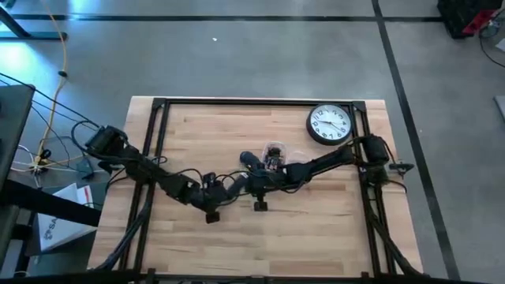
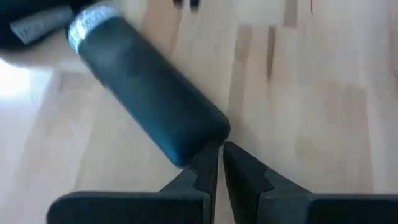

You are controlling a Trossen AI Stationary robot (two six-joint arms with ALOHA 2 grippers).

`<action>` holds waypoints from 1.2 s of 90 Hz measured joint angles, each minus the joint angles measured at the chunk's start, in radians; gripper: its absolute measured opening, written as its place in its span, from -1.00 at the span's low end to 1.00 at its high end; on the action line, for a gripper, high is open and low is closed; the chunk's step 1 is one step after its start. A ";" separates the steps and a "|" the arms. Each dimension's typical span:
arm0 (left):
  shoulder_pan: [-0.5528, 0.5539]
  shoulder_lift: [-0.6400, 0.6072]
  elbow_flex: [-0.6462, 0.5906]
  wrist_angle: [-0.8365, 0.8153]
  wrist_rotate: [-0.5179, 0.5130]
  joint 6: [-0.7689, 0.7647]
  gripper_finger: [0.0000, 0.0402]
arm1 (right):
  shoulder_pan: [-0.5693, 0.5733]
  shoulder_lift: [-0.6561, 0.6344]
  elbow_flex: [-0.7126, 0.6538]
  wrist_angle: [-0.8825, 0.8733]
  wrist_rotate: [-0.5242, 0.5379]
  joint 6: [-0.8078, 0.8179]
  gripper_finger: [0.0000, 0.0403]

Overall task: Insert battery
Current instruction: Move the remote to the

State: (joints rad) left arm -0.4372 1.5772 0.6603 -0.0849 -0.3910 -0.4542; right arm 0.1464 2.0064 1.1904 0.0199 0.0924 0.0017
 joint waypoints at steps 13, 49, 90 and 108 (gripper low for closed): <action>-0.001 0.000 0.001 -0.038 0.011 -0.001 -0.94 | 0.000 -0.009 0.000 -0.058 0.065 -0.002 -1.00; 0.001 0.000 0.001 -0.069 -0.013 -0.031 -0.94 | -0.076 -0.004 -0.001 -0.121 0.197 -0.032 -1.00; 0.024 0.000 0.001 -0.058 -0.051 -0.024 -0.94 | -0.111 0.014 0.001 -0.101 0.163 0.017 -1.00; 0.041 -0.001 0.001 -0.033 -0.051 0.012 -0.94 | -0.104 0.015 0.001 -0.099 0.121 0.020 -1.00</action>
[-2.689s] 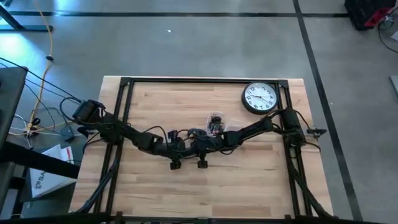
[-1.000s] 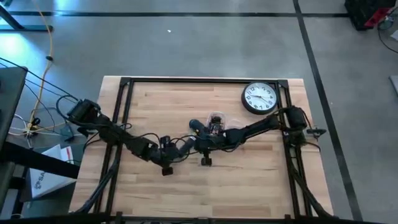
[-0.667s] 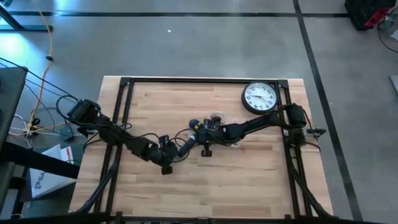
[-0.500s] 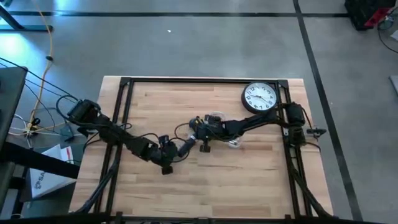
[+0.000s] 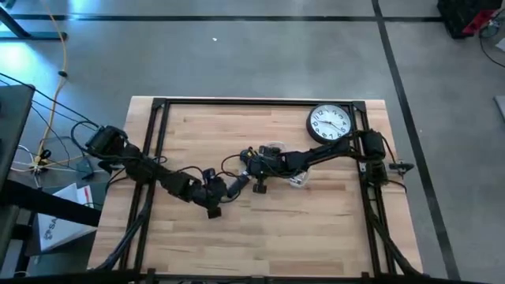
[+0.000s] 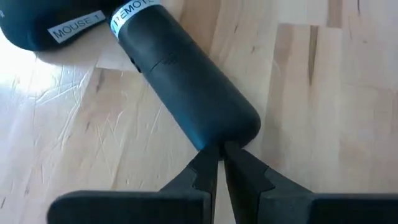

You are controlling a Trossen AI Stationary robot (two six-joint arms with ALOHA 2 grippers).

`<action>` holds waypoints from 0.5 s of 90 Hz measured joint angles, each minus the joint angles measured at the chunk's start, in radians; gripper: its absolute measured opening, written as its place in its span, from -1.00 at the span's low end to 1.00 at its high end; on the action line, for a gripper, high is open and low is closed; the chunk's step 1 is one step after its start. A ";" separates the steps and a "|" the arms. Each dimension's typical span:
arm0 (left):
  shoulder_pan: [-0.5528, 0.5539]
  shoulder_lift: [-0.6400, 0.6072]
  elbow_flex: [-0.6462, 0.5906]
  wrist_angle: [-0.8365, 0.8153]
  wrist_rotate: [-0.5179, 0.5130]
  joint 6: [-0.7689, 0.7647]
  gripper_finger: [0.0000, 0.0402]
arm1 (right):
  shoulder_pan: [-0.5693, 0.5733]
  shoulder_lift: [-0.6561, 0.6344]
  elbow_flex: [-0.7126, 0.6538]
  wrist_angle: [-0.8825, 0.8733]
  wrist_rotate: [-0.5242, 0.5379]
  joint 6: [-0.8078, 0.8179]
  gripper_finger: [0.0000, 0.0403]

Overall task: Insert battery
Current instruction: Move the remote to the

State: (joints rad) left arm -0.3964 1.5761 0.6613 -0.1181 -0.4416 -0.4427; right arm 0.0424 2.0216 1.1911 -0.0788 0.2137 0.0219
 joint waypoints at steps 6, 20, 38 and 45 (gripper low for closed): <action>0.002 -0.001 0.000 0.002 0.001 0.000 -0.94 | 0.005 0.000 0.000 0.000 0.003 0.000 -1.00; 0.005 -0.018 0.026 0.005 -0.008 0.022 -0.94 | 0.022 -0.009 -0.002 -0.006 0.022 -0.001 -1.00; 0.011 -0.051 0.065 -0.010 -0.003 0.027 -0.89 | 0.049 -0.087 -0.003 -0.009 0.018 -0.027 -1.00; 0.018 -0.055 0.068 -0.009 -0.001 -0.002 -0.80 | 0.062 -0.117 -0.003 -0.015 0.017 -0.028 -1.00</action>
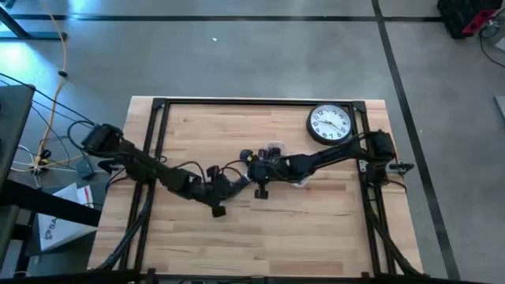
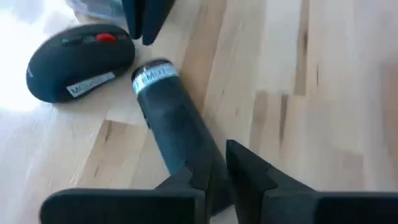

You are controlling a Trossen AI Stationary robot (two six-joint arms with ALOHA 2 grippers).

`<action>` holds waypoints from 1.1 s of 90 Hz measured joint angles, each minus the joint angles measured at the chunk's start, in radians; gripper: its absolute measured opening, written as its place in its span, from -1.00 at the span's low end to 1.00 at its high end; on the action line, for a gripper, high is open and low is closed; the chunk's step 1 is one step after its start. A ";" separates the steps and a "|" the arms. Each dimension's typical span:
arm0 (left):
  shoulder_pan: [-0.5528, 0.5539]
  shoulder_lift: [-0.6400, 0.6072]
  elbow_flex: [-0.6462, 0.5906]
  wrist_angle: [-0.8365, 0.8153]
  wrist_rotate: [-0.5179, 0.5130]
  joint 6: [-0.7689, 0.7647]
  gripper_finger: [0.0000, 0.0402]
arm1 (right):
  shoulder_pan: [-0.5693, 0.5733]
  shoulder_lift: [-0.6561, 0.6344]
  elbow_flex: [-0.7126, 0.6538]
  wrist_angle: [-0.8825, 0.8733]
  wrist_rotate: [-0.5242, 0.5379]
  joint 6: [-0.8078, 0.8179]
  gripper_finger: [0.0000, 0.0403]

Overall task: Insert battery
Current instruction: Move the remote to the

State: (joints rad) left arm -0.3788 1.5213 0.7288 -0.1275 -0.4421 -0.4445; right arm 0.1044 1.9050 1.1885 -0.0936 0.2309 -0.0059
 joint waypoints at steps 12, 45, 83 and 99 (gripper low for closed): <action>0.002 0.007 -0.016 0.013 -0.006 -0.060 -0.51 | 0.039 -0.039 0.000 0.000 -0.008 0.006 -0.97; 0.002 0.050 -0.028 0.091 -0.032 -0.176 0.26 | 0.158 -0.042 0.001 0.102 0.001 0.070 -0.33; 0.006 0.220 -0.027 0.181 -0.104 -0.221 0.36 | 0.235 -0.042 0.001 0.091 0.005 0.175 0.15; 0.003 0.263 -0.024 0.190 -0.132 -0.249 0.36 | 0.250 -0.042 0.001 0.093 0.009 0.185 0.13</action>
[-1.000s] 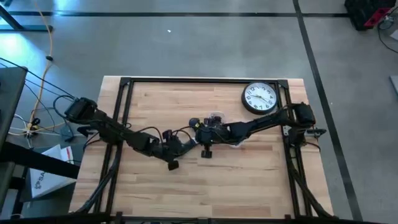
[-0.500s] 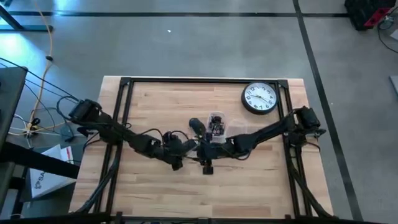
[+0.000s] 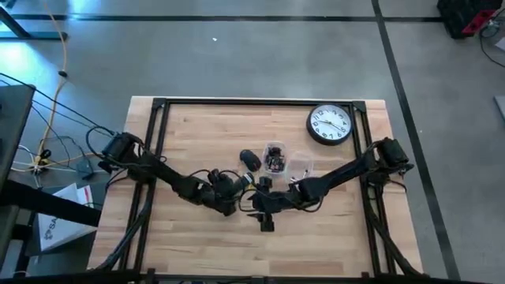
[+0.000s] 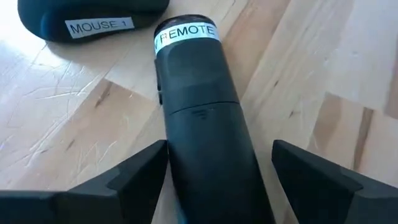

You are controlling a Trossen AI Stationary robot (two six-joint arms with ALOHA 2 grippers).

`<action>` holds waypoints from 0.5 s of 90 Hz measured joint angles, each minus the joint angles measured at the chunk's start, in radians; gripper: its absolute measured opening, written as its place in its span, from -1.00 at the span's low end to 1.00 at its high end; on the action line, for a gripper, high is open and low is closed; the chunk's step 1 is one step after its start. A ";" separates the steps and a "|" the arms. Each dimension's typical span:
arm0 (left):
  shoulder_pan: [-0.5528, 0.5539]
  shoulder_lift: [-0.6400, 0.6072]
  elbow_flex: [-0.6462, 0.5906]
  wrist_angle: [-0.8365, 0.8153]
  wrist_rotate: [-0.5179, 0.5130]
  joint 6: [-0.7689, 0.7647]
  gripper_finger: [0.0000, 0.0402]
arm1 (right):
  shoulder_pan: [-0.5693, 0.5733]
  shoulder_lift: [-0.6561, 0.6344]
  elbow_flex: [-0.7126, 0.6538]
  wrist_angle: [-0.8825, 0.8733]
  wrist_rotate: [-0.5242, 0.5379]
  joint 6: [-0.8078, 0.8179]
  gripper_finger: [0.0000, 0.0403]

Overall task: Insert battery
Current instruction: Move the remote to the

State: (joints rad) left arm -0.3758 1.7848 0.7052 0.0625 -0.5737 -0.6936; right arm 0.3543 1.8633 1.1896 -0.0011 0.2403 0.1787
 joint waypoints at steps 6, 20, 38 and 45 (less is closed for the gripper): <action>-0.004 0.009 0.000 -0.001 -0.012 -0.014 0.35 | 0.001 0.000 0.000 0.000 0.019 -0.001 0.12; -0.012 0.010 0.000 -0.003 -0.037 -0.039 0.15 | 0.002 0.000 0.000 -0.014 0.043 -0.061 0.11; -0.015 -0.017 -0.002 -0.023 -0.010 -0.037 -0.20 | 0.001 -0.016 0.000 -0.055 0.060 -0.201 0.10; -0.013 -0.044 -0.005 -0.033 0.028 -0.030 -0.20 | 0.001 -0.020 0.000 -0.072 0.081 -0.280 0.10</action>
State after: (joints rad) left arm -0.3889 1.7408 0.7006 0.0295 -0.5460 -0.7231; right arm 0.3557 1.8432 1.1900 -0.0730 0.3213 -0.1018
